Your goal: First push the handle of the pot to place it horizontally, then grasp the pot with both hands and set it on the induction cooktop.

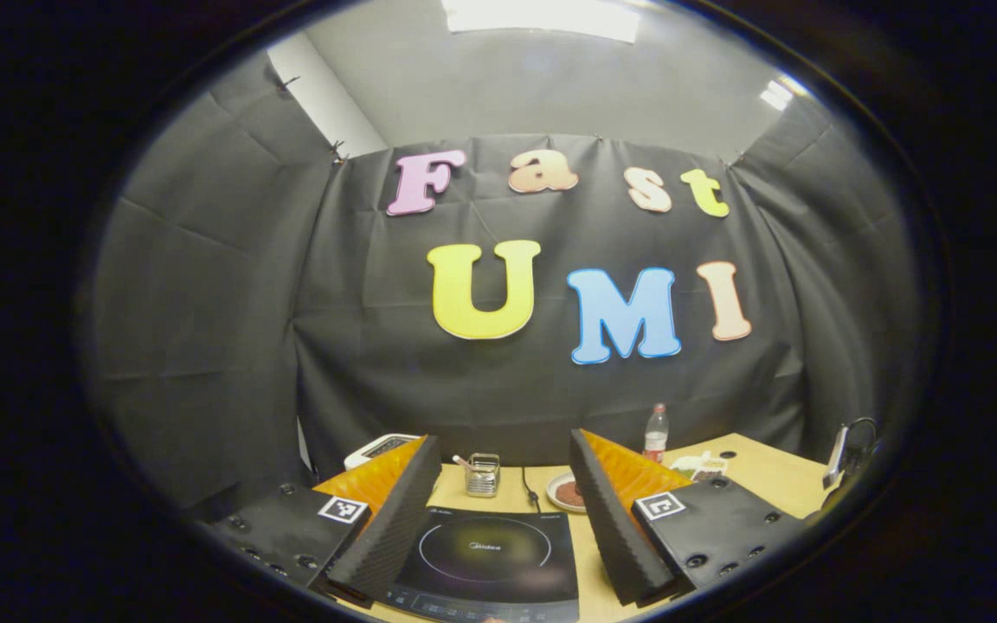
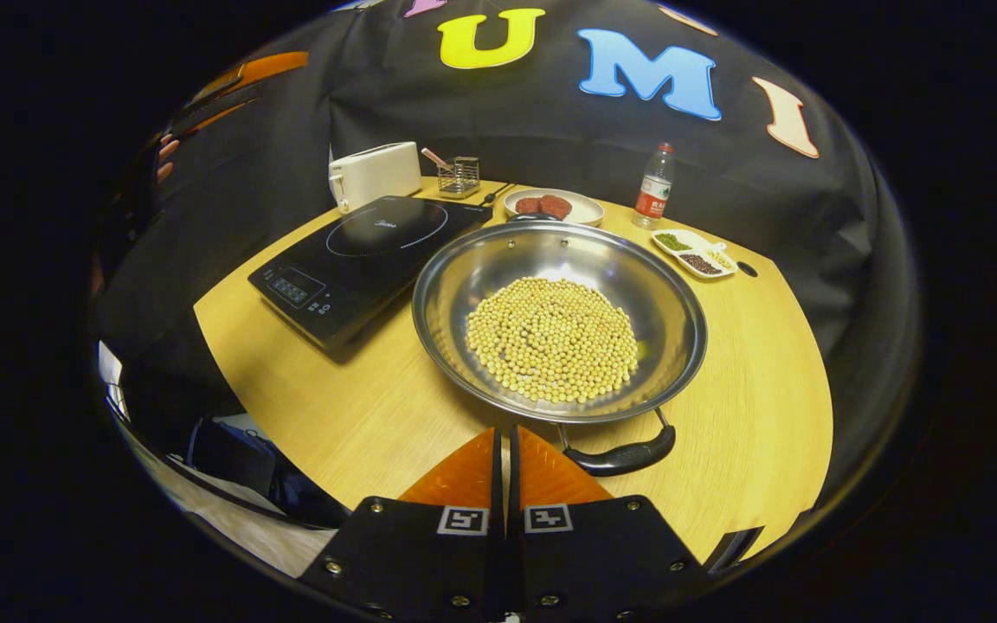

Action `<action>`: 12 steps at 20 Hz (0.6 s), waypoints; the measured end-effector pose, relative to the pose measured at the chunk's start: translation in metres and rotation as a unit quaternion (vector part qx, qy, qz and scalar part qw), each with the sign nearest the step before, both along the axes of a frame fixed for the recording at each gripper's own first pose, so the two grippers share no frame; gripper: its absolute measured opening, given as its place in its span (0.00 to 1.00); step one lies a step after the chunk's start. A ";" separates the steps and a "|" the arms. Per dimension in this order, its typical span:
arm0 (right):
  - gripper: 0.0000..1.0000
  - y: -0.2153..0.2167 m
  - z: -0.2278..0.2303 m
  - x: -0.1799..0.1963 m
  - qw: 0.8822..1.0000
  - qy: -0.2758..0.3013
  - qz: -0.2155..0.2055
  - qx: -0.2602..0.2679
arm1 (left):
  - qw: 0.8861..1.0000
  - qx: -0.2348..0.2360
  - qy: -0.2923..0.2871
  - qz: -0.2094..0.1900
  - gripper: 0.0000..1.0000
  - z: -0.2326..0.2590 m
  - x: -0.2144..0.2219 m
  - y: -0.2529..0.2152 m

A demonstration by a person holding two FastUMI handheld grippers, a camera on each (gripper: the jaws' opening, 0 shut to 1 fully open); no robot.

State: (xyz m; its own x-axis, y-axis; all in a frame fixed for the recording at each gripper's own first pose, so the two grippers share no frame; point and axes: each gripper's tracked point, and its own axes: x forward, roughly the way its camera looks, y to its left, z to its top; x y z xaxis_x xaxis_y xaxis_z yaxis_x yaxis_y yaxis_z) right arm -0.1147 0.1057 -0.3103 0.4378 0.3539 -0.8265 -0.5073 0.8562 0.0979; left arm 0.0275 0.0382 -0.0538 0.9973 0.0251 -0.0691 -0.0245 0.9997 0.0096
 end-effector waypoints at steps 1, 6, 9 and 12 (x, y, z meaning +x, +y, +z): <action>0.01 -0.006 -0.003 0.001 1.000 0.005 -0.003 -0.001 | 1.000 0.002 0.002 0.000 0.96 -0.001 0.002 -0.005; 0.01 -0.023 -0.010 0.009 1.000 0.022 -0.015 0.013 | 1.000 0.001 0.007 -0.002 0.97 -0.007 0.015 -0.036; 0.01 -0.039 -0.012 0.017 1.000 0.020 -0.011 0.004 | 1.000 -0.005 0.011 -0.004 0.99 -0.011 0.023 -0.053; 0.01 -0.058 -0.015 0.028 1.000 0.020 -0.022 0.000 | 1.000 -0.004 0.016 -0.004 0.99 -0.016 0.030 -0.066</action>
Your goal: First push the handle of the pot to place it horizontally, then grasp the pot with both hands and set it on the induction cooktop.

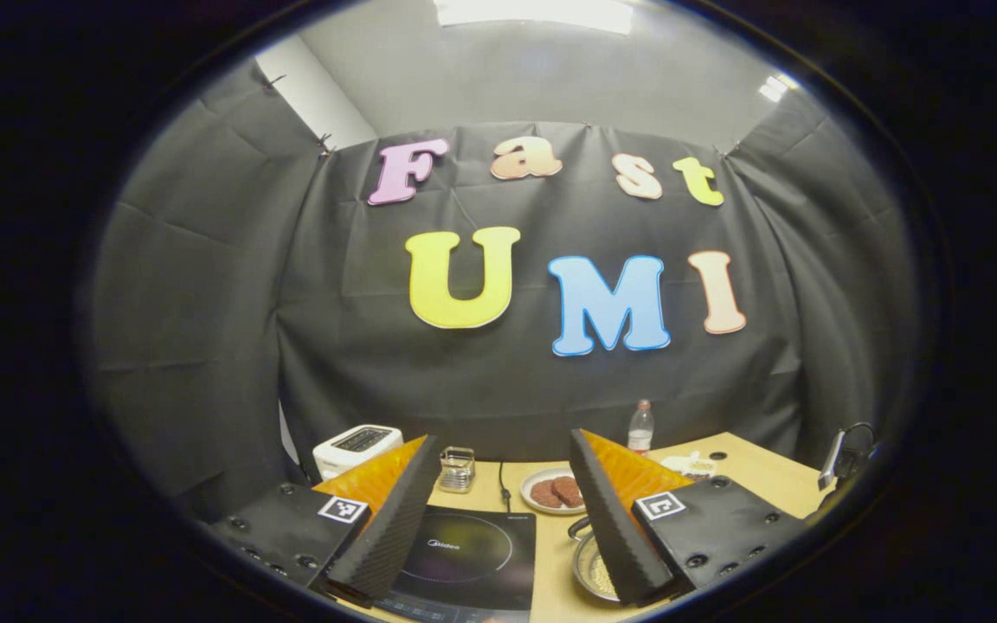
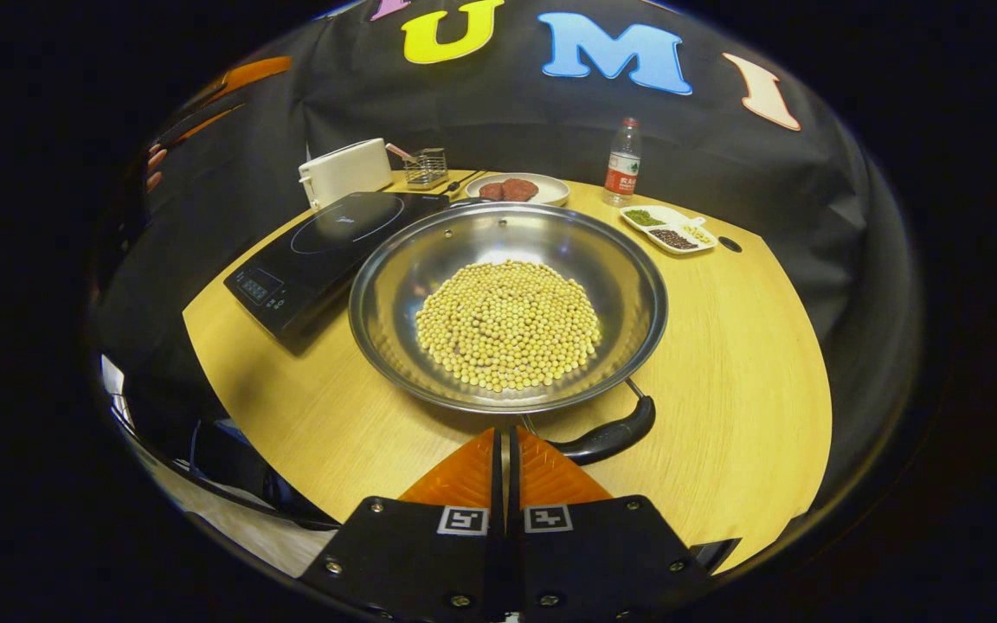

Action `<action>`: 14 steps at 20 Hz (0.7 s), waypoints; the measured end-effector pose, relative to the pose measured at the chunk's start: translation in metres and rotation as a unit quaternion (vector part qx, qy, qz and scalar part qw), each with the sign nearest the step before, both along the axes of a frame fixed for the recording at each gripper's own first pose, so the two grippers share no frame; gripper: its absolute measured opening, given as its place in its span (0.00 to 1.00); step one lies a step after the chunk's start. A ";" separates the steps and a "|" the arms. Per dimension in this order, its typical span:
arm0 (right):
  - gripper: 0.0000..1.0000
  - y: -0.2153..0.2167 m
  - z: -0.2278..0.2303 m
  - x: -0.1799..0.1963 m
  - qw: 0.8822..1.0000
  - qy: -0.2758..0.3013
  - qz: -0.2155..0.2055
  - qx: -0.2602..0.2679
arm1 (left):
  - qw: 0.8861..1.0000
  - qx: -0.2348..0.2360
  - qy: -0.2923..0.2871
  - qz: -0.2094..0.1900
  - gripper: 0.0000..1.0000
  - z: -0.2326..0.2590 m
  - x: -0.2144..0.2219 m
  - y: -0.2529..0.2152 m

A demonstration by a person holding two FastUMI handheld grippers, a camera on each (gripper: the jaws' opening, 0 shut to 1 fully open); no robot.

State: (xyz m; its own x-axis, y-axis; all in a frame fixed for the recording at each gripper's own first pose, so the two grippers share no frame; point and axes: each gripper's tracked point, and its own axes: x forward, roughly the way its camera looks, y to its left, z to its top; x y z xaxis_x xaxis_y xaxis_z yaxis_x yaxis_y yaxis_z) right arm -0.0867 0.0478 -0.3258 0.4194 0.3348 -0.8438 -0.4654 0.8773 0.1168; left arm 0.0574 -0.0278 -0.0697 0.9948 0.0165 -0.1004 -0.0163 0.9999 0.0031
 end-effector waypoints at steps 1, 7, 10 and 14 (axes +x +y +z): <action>0.01 -0.006 -0.001 0.005 1.000 0.001 -0.006 0.000 | 1.000 -0.001 0.002 0.000 0.99 -0.003 0.004 -0.005; 0.01 -0.039 -0.007 0.038 1.000 -0.002 -0.027 -0.008 | 1.000 0.001 0.010 0.006 0.96 -0.010 0.011 -0.019; 0.01 -0.053 -0.010 0.051 0.999 -0.004 -0.029 -0.012 | 1.000 0.006 0.016 0.015 0.97 -0.015 0.010 -0.020; 0.01 -0.070 -0.014 0.070 0.999 -0.011 -0.033 -0.020 | 0.999 0.009 0.025 0.029 0.97 -0.021 0.009 -0.019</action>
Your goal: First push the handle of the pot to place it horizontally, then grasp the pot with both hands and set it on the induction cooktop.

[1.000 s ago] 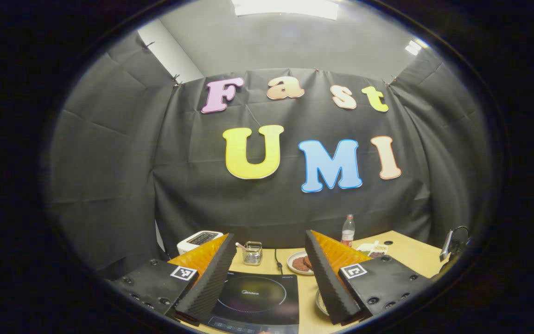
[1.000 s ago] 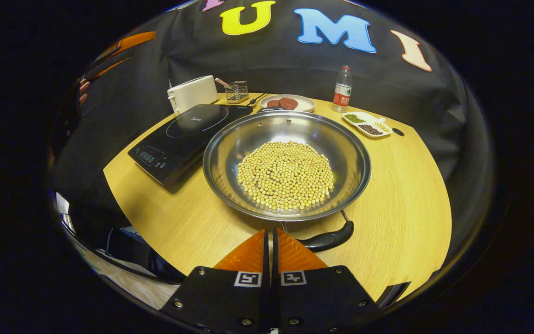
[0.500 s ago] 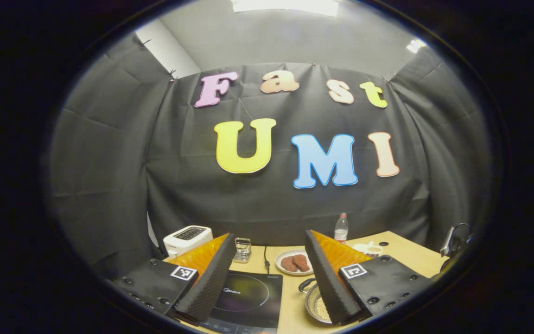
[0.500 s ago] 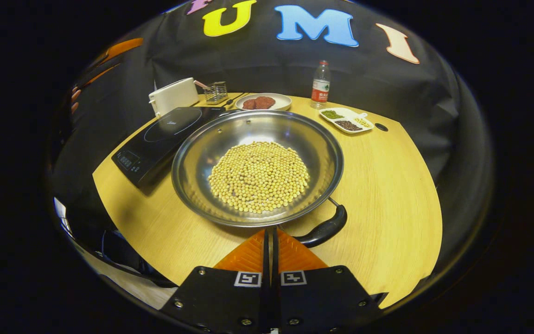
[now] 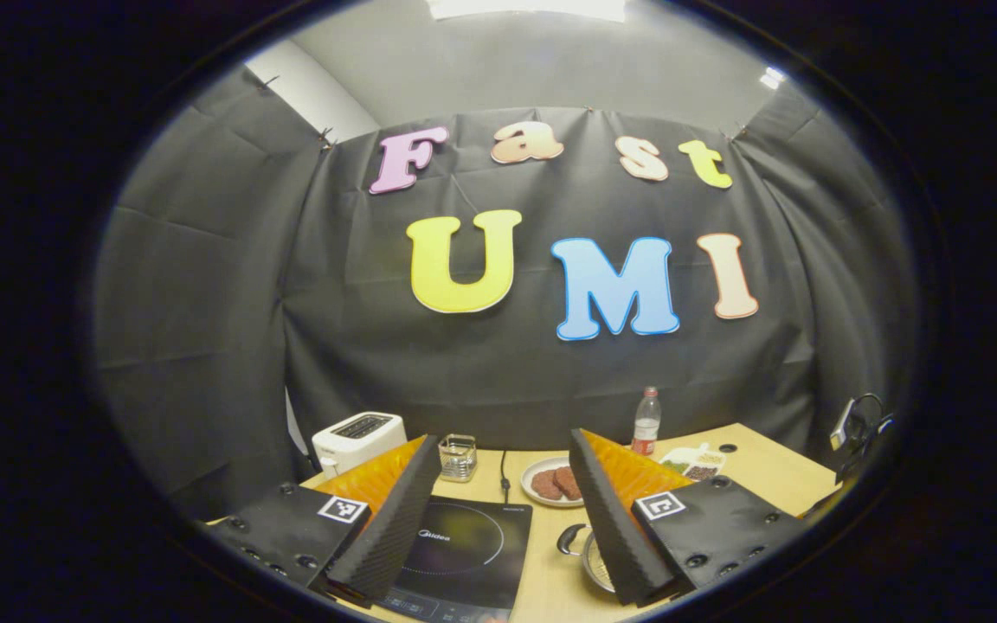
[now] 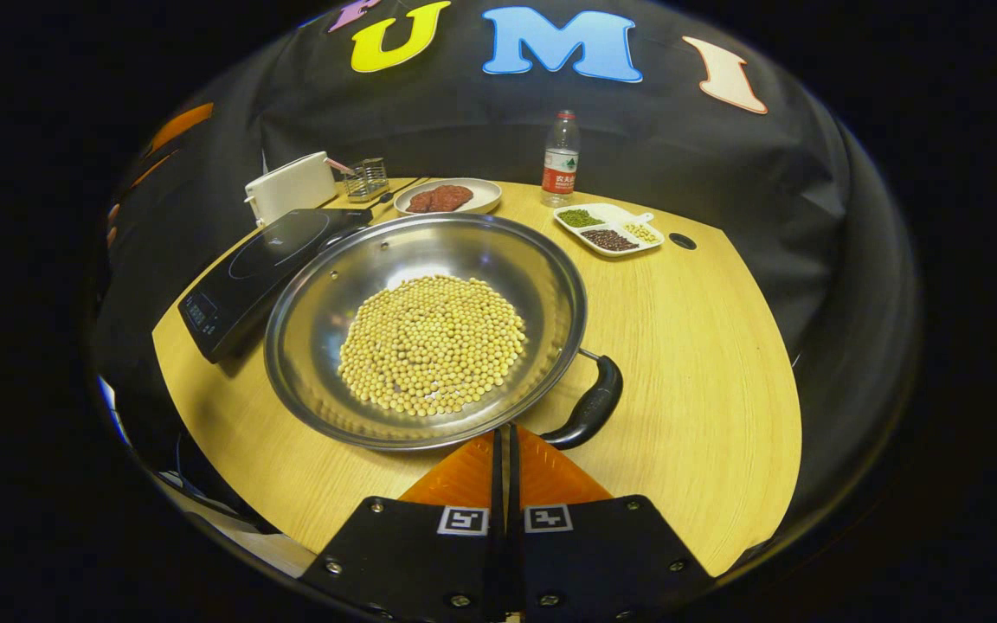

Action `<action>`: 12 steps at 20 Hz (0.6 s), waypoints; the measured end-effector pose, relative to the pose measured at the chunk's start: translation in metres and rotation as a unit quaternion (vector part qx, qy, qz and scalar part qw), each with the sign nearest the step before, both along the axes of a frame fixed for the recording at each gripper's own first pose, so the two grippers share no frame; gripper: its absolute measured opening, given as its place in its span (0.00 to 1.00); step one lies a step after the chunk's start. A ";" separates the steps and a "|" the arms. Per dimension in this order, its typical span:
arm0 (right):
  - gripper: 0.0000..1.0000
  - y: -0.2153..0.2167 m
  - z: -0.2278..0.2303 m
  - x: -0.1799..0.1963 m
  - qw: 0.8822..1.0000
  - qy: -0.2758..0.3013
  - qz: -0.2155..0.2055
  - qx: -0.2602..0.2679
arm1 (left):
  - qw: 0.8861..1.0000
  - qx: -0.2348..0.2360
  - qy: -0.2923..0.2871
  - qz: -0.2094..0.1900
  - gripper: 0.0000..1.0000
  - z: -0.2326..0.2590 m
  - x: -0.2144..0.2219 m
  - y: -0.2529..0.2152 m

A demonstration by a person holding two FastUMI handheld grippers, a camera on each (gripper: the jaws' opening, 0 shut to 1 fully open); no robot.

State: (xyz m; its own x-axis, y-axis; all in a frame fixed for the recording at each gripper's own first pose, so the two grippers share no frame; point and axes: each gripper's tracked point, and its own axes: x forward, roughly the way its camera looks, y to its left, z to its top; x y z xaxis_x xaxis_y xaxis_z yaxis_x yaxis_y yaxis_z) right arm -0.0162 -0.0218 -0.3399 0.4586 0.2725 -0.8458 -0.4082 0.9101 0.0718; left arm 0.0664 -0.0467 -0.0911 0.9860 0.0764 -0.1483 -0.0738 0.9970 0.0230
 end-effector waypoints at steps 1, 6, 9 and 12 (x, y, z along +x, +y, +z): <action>0.01 -0.004 0.000 0.005 1.000 -0.002 -0.002 0.000 | 1.000 0.001 0.002 0.003 0.97 0.000 0.000 0.000; 0.01 -0.022 -0.004 0.030 1.000 -0.013 -0.025 -0.007 | 1.000 0.012 0.007 0.007 0.96 -0.006 0.001 -0.005; 0.01 -0.030 -0.006 0.046 0.999 -0.021 -0.042 -0.016 | 1.000 0.011 0.016 0.008 0.96 -0.011 0.003 -0.008; 0.01 -0.040 -0.007 0.061 0.996 -0.032 -0.071 -0.031 | 1.000 0.009 0.029 0.007 0.96 -0.026 0.004 -0.009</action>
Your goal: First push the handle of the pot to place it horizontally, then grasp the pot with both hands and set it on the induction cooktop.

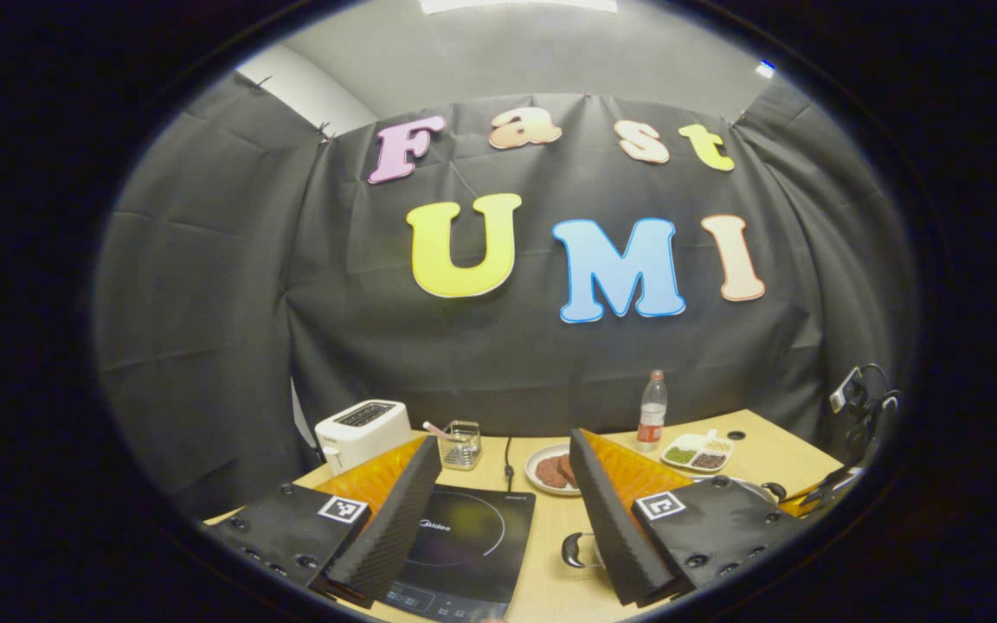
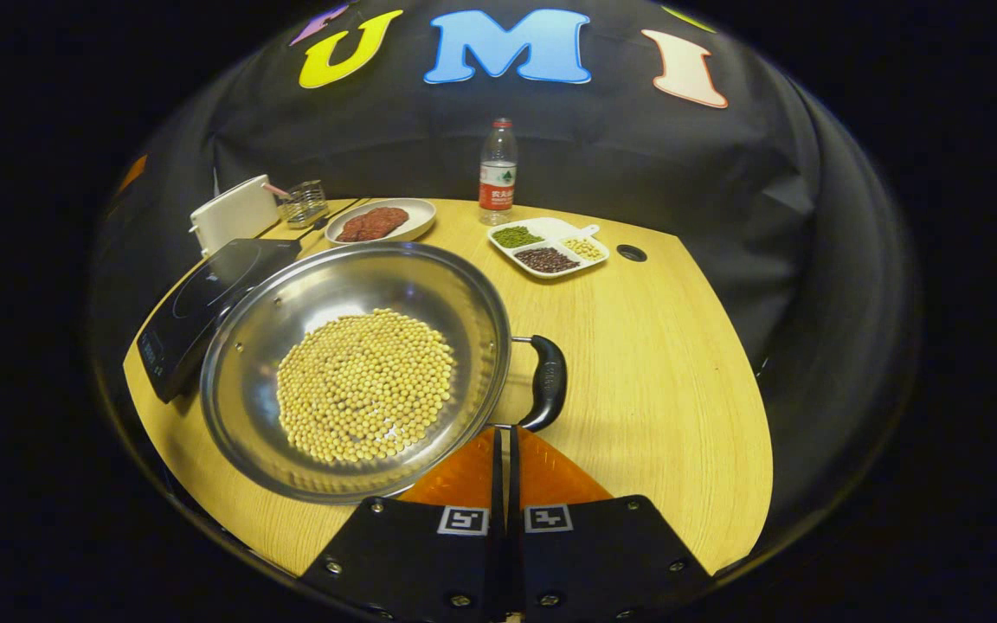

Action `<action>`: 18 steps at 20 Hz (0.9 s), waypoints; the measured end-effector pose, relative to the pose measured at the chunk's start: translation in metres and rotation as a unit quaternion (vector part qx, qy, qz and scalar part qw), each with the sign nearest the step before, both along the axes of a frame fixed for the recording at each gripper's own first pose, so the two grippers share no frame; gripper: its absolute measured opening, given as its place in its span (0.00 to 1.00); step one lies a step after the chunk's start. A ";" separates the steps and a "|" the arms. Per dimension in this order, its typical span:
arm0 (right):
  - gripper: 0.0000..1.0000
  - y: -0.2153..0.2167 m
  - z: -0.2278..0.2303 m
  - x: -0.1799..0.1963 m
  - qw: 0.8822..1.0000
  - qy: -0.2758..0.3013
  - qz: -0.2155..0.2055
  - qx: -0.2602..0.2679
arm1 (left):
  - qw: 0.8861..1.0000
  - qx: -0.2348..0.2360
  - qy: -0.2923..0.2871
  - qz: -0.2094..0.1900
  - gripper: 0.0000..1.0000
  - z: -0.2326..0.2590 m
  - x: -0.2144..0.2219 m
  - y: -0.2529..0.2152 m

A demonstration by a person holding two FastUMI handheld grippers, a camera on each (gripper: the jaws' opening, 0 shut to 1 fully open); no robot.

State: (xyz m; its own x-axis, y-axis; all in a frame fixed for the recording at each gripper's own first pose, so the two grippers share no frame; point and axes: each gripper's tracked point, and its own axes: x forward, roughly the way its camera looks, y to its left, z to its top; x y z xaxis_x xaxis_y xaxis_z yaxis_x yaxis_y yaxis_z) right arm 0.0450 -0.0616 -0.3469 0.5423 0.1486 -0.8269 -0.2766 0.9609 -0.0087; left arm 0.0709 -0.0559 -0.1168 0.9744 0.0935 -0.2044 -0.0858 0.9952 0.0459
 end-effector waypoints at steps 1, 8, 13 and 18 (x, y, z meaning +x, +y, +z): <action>0.01 -0.002 0.003 0.004 1.000 -0.005 -0.008 -0.005 | 1.000 -0.001 0.005 0.000 0.96 -0.004 0.001 0.000; 0.68 0.001 0.060 0.026 0.992 -0.107 -0.044 0.040 | 0.998 -0.021 0.049 -0.018 0.99 -0.046 0.010 -0.006; 0.98 0.000 0.063 0.036 0.990 -0.127 -0.052 0.034 | 0.993 -0.042 0.099 -0.045 0.94 -0.088 0.020 -0.025; 0.98 0.001 0.054 0.043 0.990 -0.122 -0.058 0.037 | 0.985 -0.073 0.141 -0.072 0.97 -0.126 0.028 -0.047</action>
